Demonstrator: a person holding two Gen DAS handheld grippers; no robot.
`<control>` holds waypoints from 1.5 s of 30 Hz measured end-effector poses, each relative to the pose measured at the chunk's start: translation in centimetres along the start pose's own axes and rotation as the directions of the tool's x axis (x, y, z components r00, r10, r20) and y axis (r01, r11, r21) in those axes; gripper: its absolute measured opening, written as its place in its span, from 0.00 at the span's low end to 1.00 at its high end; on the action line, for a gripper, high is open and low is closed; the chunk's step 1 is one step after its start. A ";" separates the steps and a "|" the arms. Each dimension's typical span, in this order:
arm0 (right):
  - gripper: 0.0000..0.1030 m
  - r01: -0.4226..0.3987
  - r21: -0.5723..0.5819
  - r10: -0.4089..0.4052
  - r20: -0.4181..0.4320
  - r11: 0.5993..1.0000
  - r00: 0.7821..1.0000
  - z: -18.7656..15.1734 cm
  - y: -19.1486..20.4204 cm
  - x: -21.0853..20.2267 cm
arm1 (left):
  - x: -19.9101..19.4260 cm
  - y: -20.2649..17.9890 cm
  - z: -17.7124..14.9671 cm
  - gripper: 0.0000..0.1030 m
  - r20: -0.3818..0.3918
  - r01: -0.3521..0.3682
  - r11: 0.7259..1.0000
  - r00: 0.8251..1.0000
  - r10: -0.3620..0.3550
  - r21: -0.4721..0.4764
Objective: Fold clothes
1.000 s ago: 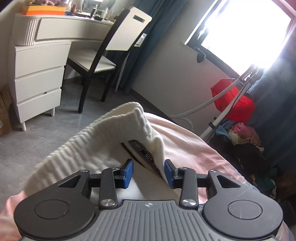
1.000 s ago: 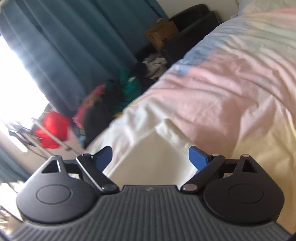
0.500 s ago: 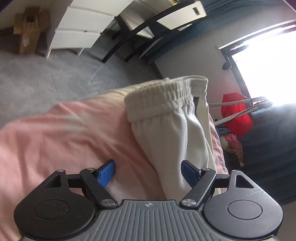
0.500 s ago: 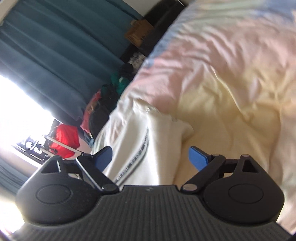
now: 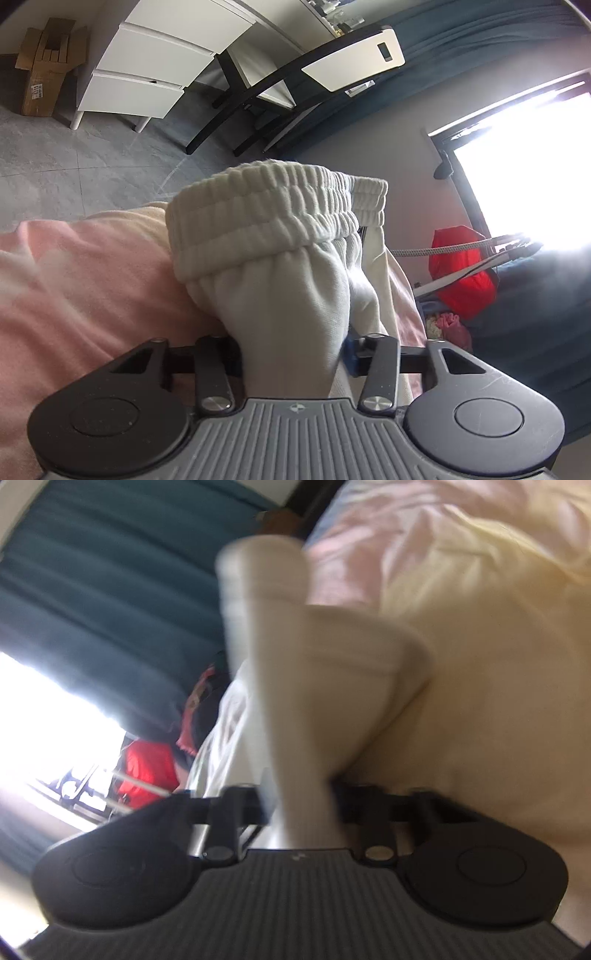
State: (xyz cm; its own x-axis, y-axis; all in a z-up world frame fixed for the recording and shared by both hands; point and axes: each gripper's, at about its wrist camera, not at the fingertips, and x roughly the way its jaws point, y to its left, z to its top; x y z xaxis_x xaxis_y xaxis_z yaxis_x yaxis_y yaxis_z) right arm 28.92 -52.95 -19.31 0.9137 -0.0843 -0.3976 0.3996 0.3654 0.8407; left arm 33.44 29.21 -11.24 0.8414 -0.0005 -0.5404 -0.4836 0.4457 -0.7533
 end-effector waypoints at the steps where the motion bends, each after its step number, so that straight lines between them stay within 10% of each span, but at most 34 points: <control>1: 0.15 -0.015 0.002 0.015 0.003 1.000 1.000 0.2 0.3 -0.5 | -0.1 -0.3 0.3 0.18 0.001 0.004 1.000 1.000 -0.004 0.002; 12: 0.13 -0.136 0.087 0.133 0.035 0.987 0.990 1.1 0.7 -9.9 | -8.9 -1.9 0.5 0.12 0.039 0.103 0.993 0.994 -0.105 0.052; 25: 0.13 -0.118 0.199 0.126 -0.028 0.973 0.992 -0.4 -5.9 -24.5 | -24.1 11.3 0.6 0.13 -0.092 0.036 0.996 0.995 -0.028 0.086; 35: 0.13 -0.001 0.206 0.024 -0.108 0.979 0.994 -1.2 -9.4 -24.3 | -26.9 16.0 -1.9 0.20 -0.074 -0.017 0.999 0.997 0.015 -0.027; 38: 0.13 -0.014 0.212 0.037 -0.106 0.977 0.994 -1.2 -9.5 -24.6 | -28.3 14.7 -1.8 0.28 -0.114 -0.039 0.999 0.993 0.042 0.029; 42: 0.13 -0.007 0.216 0.031 -0.111 0.976 0.993 -1.3 -9.7 -24.3 | -30.3 11.5 -2.4 0.69 -0.151 -0.126 0.964 0.975 0.164 0.235; 45: 0.13 -0.001 0.222 0.026 -0.107 0.975 0.994 -1.3 -9.6 -24.3 | -32.1 9.2 -3.6 0.74 -0.143 -0.131 0.922 0.970 0.195 0.365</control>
State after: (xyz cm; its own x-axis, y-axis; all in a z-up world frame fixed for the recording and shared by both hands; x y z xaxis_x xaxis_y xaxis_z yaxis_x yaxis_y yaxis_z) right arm 2.81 -53.15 -18.17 0.9105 0.0245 -0.4128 0.4048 0.1505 0.9019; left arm 1.11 30.08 -2.12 0.6877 -0.0420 -0.7247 -0.4677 0.7379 -0.4866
